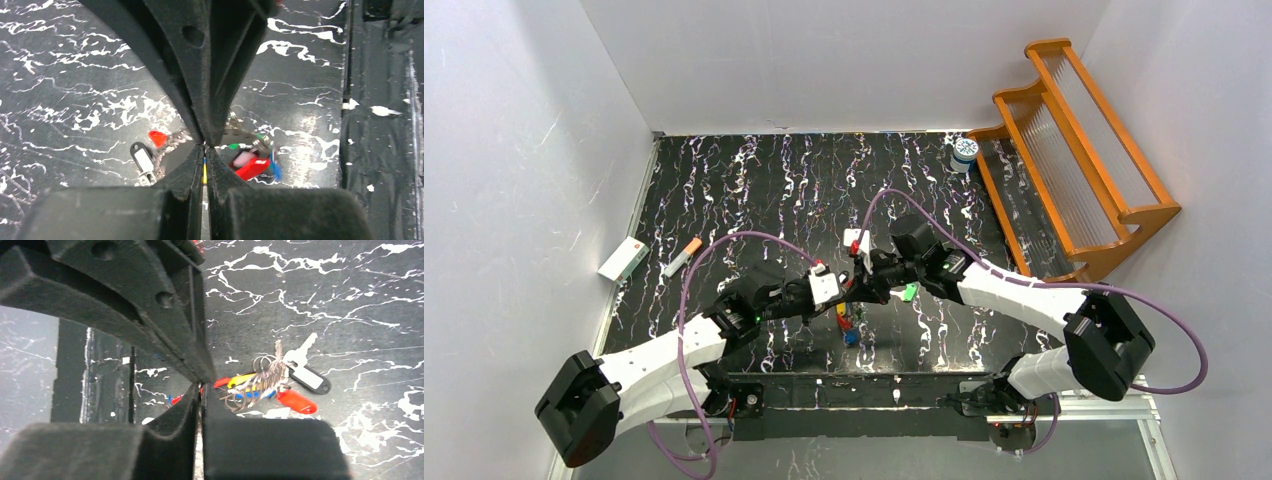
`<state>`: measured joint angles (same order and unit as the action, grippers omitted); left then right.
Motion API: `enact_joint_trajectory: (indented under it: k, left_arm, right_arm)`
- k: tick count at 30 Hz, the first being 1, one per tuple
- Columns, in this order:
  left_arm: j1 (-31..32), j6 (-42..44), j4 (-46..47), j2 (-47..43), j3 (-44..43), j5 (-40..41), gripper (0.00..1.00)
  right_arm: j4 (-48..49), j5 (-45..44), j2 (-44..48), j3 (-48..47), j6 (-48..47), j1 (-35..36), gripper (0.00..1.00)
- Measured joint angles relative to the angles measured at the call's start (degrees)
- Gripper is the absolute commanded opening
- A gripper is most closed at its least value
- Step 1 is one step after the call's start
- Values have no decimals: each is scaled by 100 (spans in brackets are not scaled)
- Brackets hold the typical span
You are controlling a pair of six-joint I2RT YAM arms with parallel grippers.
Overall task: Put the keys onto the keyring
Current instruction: Adjust the keyring.
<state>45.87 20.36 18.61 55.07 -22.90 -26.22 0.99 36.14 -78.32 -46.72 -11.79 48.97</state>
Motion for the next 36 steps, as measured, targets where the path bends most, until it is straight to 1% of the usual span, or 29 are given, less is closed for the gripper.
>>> enact_joint_trajectory:
  k: [6, 7, 9, 10, 12, 16, 21, 26, 29, 36]
  left_arm:
    - [-2, -31, -17, 0, -9, 81, 0]
    - [-2, -44, -17, 0, -9, 87, 4]
    - [0, -66, -20, -11, -9, 109, 17]
    - [2, -83, -24, -22, -9, 129, 22]
    - [2, -151, -22, -90, -4, 175, 26]
    - [7, -350, 146, -431, 173, 332, 34]
    - [7, -721, 597, -918, 776, 516, 36]
    - [7, -1095, 1154, -1091, 1274, 468, 36]
    - [7, -1217, 1445, -1093, 1408, 319, 36]
    - [11, -1388, 2009, -1014, 1432, -205, 35]
  right_arm:
    - [-92, -127, 13, -37, -136, 66, 1]
    - [-92, -127, 13, -37, -166, 66, 1]
    - [-90, -129, 22, -37, -208, 68, 1]
    - [-83, -153, 31, -35, -219, 68, 1]
    - [-31, -192, 90, 37, -225, 70, 1]
    - [271, -225, 417, 487, -190, 66, 1]
    - [1012, -57, 822, 1204, 7, 42, 1]
    - [1921, 232, 876, 1674, 413, 11, 1]
    - [2433, 426, 876, 1843, 645, 11, 1]
    - [3032, 743, 852, 1858, 927, -11, 1]
